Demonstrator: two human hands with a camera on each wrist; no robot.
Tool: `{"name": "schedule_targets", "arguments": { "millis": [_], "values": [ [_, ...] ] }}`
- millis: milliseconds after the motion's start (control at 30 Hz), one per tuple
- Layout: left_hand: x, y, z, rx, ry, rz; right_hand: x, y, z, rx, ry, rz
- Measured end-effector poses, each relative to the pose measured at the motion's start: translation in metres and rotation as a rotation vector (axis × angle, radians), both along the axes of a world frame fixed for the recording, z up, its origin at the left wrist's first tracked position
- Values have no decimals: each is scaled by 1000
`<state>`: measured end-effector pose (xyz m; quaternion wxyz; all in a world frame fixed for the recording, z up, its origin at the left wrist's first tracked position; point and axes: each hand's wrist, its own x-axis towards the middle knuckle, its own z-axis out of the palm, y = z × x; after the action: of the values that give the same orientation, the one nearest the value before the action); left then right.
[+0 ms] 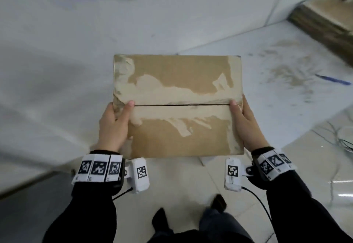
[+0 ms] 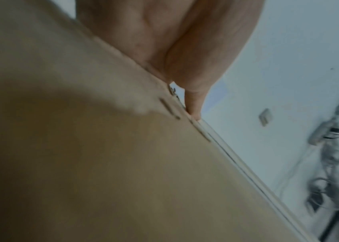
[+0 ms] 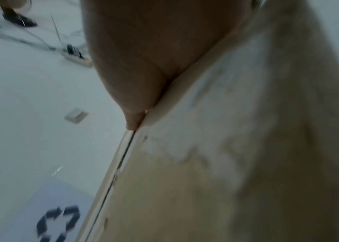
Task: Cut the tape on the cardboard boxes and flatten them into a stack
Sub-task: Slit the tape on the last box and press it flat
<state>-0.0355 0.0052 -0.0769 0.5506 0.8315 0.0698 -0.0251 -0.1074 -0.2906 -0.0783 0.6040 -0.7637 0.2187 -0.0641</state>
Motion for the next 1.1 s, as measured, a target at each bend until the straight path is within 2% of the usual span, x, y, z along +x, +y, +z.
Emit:
{"name": "schedule_targets", "arguments": {
  "millis": [167, 267, 367, 500, 633, 800, 967, 1100],
  "values": [
    [14, -130, 14, -28, -33, -132, -16, -127, 24, 18, -22, -92],
    [17, -219, 10, -20, 19, -185, -13, -221, 25, 20, 21, -114],
    [20, -301, 4, -25, 58, -190, 0, -308, 25, 45, 52, -93],
    [29, -381, -6, -13, 154, -163, 19, -390, 29, 54, 92, -34],
    [39, -427, -17, -70, 229, -83, 50, -448, 24, 21, 166, 61],
    [60, -468, -22, -135, 246, -9, 97, -492, 19, -32, 162, 182],
    [99, -491, -47, -66, 260, -41, 142, -535, -16, -90, 191, 232],
    [106, -515, -42, 58, 257, -38, 161, -559, -45, -112, 239, 275]
  ]
}}
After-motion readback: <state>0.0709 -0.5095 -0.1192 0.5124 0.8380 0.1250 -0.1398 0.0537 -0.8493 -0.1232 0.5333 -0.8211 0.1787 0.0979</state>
